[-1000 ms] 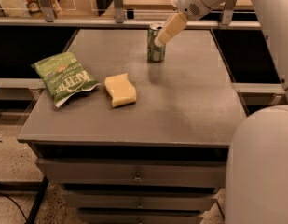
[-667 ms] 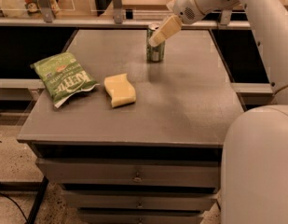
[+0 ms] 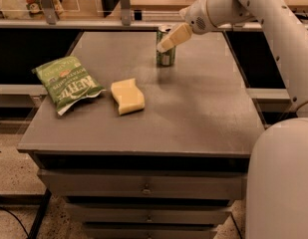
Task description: Move green can near green jalapeno chip bag
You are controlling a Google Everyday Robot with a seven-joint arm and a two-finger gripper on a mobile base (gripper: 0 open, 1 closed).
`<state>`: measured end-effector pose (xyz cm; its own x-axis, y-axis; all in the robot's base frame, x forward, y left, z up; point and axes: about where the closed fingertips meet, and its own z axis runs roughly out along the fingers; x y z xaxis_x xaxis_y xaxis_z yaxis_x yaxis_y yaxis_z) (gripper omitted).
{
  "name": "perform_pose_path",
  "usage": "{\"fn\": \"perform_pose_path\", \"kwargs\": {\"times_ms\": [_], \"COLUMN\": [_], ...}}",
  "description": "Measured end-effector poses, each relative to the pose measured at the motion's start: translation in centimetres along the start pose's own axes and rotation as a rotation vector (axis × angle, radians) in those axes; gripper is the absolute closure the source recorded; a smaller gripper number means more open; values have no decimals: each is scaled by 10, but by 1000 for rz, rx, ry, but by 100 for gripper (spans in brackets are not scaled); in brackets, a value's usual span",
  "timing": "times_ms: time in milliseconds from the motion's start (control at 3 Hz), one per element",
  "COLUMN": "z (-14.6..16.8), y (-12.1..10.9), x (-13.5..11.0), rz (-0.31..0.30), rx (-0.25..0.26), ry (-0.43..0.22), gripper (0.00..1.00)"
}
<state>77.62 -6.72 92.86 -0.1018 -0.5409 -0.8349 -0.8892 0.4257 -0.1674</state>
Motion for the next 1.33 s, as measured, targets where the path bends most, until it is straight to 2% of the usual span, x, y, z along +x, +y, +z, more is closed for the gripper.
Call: {"fn": "perform_pose_path", "kwargs": {"times_ms": [333,667,1000,1333], "z": [13,23,32,39], "y": [3,8,12,14], "x": [13,14,13,8], "rz": [17,20,22,20], "rx": [30,22,8,-4], "ry": [18,20,12,0], "gripper": [0,0,16,39]}}
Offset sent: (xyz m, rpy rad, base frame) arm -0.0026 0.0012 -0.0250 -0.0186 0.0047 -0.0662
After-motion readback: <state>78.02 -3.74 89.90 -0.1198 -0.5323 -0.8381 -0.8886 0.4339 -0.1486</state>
